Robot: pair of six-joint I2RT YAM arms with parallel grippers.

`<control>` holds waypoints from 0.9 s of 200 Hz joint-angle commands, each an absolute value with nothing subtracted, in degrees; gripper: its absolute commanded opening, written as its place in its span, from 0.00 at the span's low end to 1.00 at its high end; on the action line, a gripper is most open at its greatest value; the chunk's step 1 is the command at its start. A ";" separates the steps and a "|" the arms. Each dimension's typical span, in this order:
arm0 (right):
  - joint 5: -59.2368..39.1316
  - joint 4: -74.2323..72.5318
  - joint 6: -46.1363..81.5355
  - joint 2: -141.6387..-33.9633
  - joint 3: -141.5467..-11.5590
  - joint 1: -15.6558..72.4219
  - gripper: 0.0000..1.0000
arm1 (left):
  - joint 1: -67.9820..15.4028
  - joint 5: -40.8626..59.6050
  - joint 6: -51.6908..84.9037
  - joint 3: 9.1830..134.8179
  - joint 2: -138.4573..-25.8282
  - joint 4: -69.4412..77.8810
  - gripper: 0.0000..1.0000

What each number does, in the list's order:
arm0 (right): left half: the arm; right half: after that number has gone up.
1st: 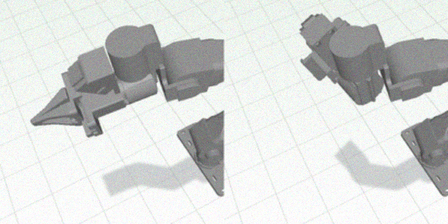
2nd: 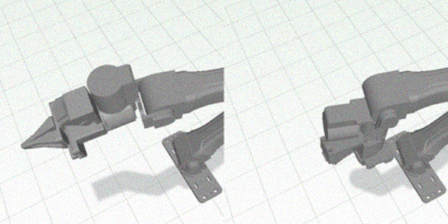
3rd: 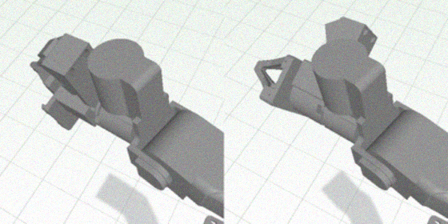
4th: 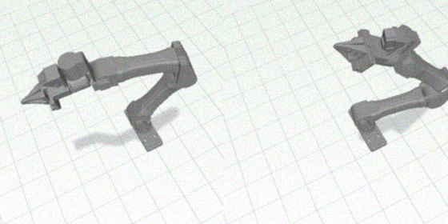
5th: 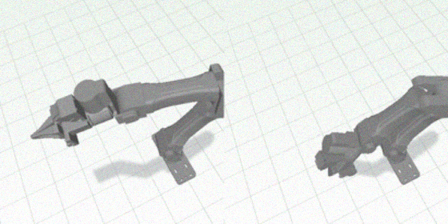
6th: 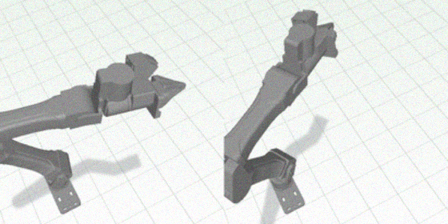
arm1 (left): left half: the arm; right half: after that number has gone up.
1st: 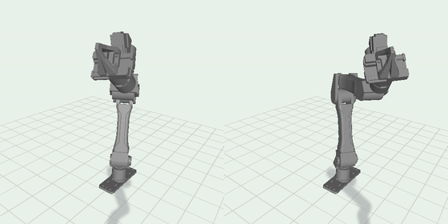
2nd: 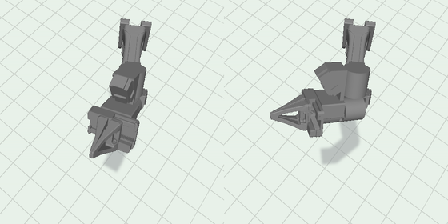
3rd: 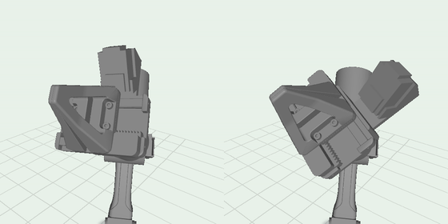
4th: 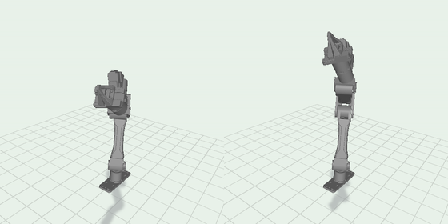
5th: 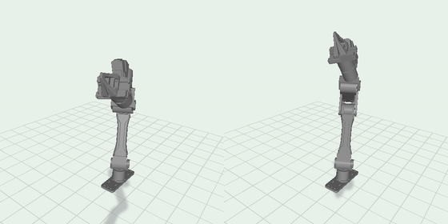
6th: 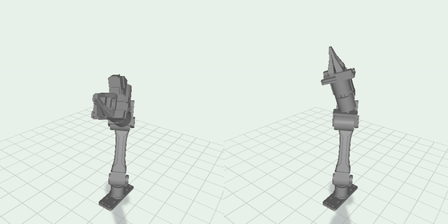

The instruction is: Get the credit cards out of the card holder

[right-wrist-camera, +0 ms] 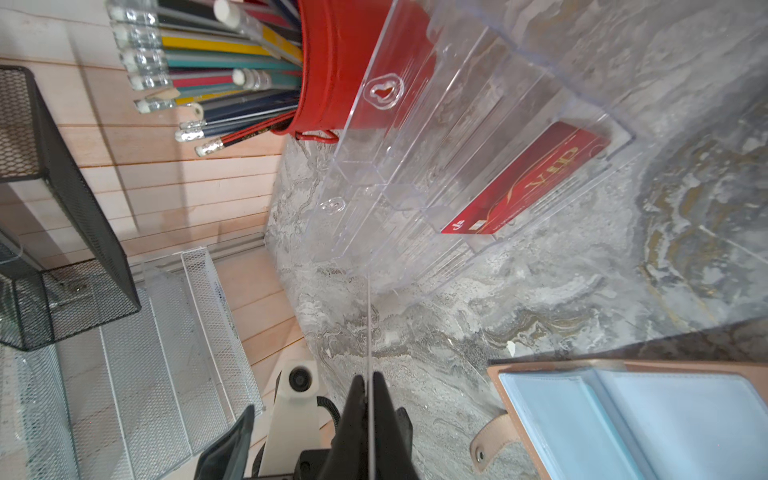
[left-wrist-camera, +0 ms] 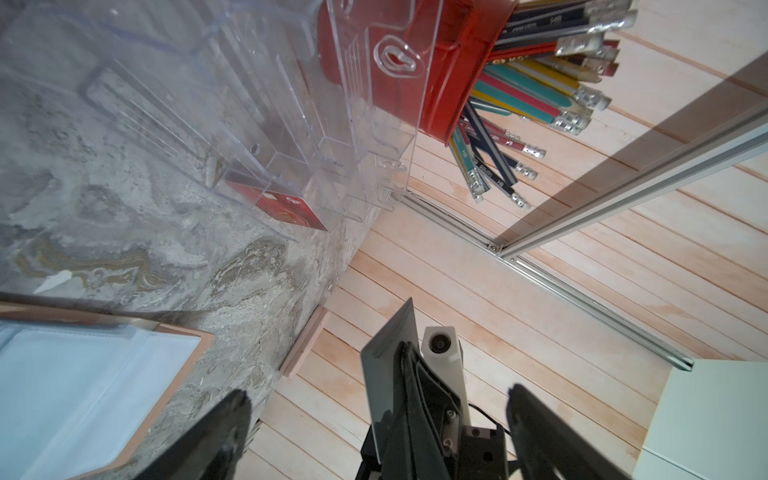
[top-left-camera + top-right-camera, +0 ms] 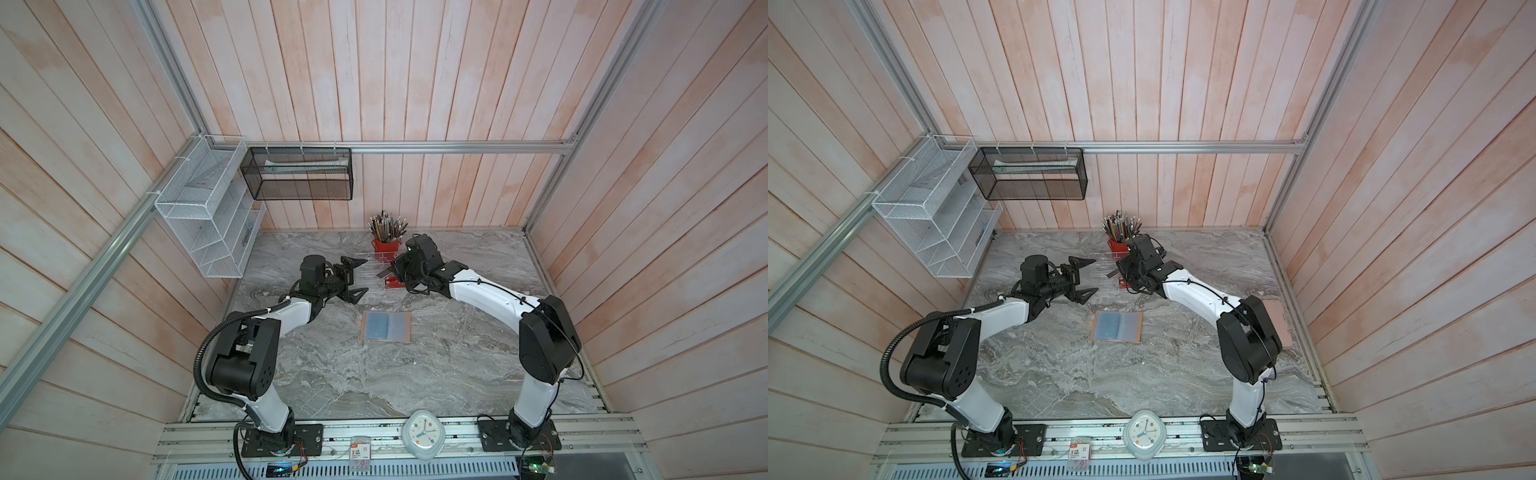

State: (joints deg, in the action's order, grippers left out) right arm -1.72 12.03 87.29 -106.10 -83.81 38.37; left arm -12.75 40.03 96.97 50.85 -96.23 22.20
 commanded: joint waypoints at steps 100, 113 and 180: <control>-1.53 43.60 93.29 -126.12 -117.09 33.60 0.00 | -11.19 38.57 84.41 52.43 -90.65 11.73 1.00; -3.01 44.51 93.79 -127.88 -119.39 33.19 0.00 | -10.82 38.84 83.66 52.56 -90.44 11.14 1.00; -5.26 45.43 96.57 -128.52 -119.50 32.24 0.00 | -9.67 38.61 78.53 53.52 -90.04 7.26 1.00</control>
